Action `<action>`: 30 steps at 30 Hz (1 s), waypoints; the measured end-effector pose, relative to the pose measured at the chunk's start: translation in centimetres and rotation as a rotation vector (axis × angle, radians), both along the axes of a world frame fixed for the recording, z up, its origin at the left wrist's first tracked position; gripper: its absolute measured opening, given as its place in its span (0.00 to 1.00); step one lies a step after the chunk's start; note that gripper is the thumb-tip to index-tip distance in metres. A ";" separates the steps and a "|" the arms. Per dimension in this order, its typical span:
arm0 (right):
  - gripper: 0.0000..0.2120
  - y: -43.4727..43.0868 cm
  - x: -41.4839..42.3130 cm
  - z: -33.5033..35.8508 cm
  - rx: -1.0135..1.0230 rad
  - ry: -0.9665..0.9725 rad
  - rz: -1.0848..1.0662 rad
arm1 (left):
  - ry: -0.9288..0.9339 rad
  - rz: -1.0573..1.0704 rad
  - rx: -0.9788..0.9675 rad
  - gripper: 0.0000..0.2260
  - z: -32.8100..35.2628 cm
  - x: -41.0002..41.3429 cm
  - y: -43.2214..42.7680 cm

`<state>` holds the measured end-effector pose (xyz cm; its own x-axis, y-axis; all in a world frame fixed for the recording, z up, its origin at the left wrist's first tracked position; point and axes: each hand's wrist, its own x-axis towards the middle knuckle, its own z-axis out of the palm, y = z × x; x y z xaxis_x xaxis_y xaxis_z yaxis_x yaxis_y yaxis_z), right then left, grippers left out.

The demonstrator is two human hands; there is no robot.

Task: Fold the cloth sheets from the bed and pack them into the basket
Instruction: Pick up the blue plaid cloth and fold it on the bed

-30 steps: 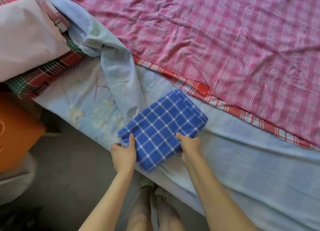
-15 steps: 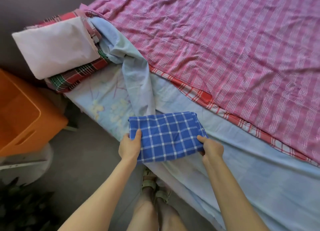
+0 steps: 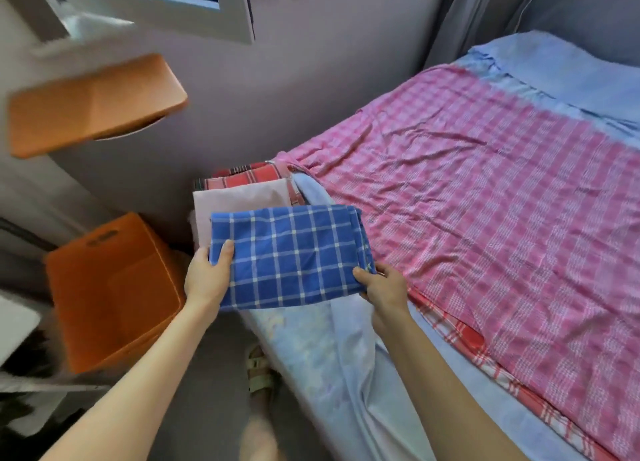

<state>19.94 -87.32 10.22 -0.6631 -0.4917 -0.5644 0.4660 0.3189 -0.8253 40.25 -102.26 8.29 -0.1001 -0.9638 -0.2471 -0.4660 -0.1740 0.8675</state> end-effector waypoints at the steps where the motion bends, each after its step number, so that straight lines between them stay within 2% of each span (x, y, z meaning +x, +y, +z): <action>1: 0.10 -2.0 0.3 0.1 -0.021 -0.008 0.007 | 0.003 0.007 -0.013 0.16 0.3 0.4 -1.9; 4: 0.11 -9.2 0.9 0.4 -0.033 -0.024 0.035 | -0.028 0.017 -0.033 0.15 0.7 0.9 -9.3; 6: 0.08 -16.1 1.6 -0.4 0.010 -0.032 0.048 | -0.079 0.017 -0.041 0.14 1.2 0.7 -17.2; 8: 0.09 -18.2 2.1 -0.9 0.048 -0.034 0.052 | -0.154 -0.020 -0.031 0.15 1.4 0.4 -20.7; 10: 0.10 -22.3 2.2 -2.9 0.121 -0.016 0.056 | -0.333 -0.075 0.070 0.14 0.5 0.2 -26.1; 13: 0.09 -25.6 2.2 -6.2 0.325 0.126 0.204 | -0.763 -0.248 0.242 0.16 -2.1 -0.2 -30.3; 15: 0.08 -27.4 1.8 -8.0 0.523 0.235 0.396 | -0.928 -0.306 0.189 0.18 -3.6 -1.1 -32.6; 18: 0.03 -28.8 0.3 -8.8 0.685 0.315 0.597 | -0.904 -0.328 0.012 0.18 -4.6 -4.0 -35.6; 22: 0.10 -29.5 -3.7 -7.5 0.736 0.360 0.694 | -1.083 -0.394 -0.217 0.15 -4.6 -8.9 -38.5; 27: 0.10 -33.0 -9.3 -8.6 0.638 0.529 0.544 | -0.858 -0.525 -0.086 0.13 -8.5 -16.0 -41.4; 30: 0.06 -36.2 -12.0 -11.4 0.686 0.683 0.526 | -0.708 -0.526 0.022 0.11 -10.9 -19.7 -41.6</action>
<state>7.93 -123.53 -1.23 -0.7391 -0.5266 -0.4201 -0.3494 0.8328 -0.4293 20.59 -143.86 -2.58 -0.3458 -0.8302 -0.4372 -0.9174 0.2012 0.3434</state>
